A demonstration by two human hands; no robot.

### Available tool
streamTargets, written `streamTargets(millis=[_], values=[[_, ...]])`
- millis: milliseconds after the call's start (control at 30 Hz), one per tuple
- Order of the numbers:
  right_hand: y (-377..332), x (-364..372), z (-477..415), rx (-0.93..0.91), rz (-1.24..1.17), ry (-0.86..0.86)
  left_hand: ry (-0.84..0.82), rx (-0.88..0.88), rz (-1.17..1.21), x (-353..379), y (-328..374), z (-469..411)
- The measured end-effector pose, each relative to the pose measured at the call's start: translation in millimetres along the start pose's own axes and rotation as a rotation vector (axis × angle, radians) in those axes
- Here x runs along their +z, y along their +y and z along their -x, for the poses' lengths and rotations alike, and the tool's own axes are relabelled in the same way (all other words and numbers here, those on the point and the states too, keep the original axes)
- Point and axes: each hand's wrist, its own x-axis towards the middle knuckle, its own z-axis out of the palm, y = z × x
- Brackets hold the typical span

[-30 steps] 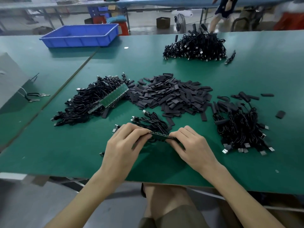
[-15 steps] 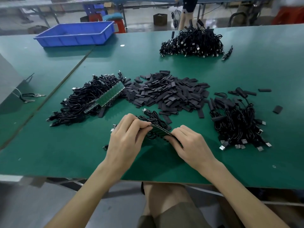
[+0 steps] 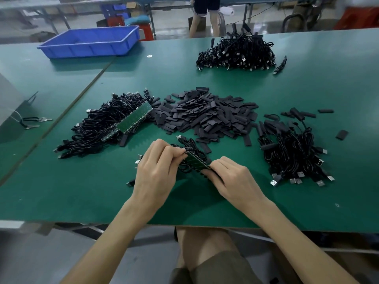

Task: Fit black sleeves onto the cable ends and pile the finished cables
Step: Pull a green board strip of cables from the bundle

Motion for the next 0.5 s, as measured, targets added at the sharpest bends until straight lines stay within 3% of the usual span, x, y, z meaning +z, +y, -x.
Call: streamTargets(millis=[500], values=[[-0.3,-2.3,-1.5,0.041,0.009,-0.023,-0.034,0.029,-0.08,-10.0,7.0,7.5]])
